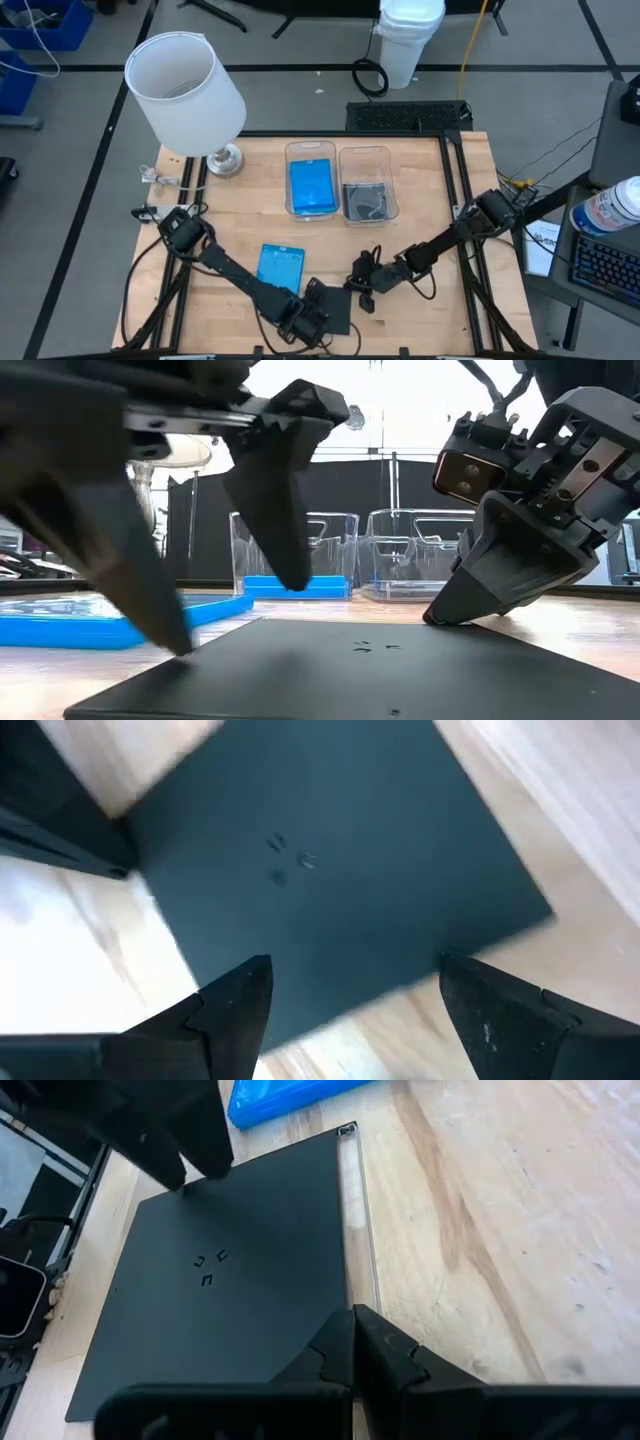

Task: Pick & place jewel cases by type
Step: Stack the black CD case on top of the black CD cases in the right transparent bin

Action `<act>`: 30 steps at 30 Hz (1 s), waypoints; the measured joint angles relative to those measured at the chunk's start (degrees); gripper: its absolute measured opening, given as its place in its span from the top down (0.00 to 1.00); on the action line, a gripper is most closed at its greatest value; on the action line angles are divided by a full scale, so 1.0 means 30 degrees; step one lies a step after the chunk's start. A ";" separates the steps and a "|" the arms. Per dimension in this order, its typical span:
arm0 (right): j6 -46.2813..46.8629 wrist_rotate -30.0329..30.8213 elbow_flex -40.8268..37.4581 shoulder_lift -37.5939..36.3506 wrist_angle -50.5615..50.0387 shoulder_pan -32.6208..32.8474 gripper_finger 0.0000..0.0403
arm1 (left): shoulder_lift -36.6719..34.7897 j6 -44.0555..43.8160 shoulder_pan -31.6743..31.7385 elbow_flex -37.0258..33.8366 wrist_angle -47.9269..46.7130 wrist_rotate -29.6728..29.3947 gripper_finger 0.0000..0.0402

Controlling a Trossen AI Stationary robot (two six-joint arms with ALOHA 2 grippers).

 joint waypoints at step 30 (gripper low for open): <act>0.8013 0.0067 -0.0233 -0.3753 -0.5732 0.6744 1.00 | 0.1967 0.2569 0.2662 0.0035 0.6950 0.3058 0.29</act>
